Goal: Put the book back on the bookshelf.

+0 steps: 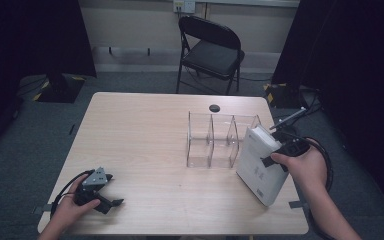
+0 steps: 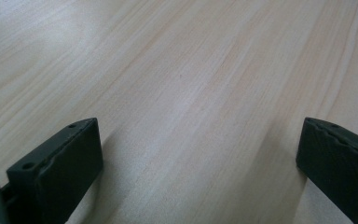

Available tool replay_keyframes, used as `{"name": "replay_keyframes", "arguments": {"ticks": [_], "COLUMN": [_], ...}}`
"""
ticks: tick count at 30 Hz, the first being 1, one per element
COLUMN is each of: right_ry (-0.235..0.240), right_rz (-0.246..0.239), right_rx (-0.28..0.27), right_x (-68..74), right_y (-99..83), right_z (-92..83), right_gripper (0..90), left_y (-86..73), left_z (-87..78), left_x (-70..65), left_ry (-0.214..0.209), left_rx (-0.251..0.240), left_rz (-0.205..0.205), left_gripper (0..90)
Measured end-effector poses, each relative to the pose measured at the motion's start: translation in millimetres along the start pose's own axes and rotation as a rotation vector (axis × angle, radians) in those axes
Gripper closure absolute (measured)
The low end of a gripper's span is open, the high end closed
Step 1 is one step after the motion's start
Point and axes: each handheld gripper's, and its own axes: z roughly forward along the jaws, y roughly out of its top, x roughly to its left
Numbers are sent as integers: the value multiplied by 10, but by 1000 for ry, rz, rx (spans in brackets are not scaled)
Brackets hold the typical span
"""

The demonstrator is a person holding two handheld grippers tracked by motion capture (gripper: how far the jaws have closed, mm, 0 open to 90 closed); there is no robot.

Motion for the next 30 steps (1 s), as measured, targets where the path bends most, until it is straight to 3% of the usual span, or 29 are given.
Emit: {"name": "replay_keyframes", "arguments": {"ticks": [2,9,13,21,30], "right_ry": [-4,-15,-19,-32,-40], "right_rz": [22,27,62,58,88], "right_rx": [-4,-13,-27,-34,-37], "right_x": [7,-16,-39,-36,-49], "right_y": [9,81,114,217,307], "right_z": [-1,-42,-55,-62,-64], "right_gripper": [522,522,522,522,522], "left_y": [0,0,0,0,0], "left_z": [0,0,0,-1,0], "left_x": [0,0,-1,-1,-1], "left_ry": [0,0,0,1,1], "left_rx": [0,1,1,1,0], "left_rz": [0,0,-1,0,0], "left_gripper": [0,0,0,0,0]}}
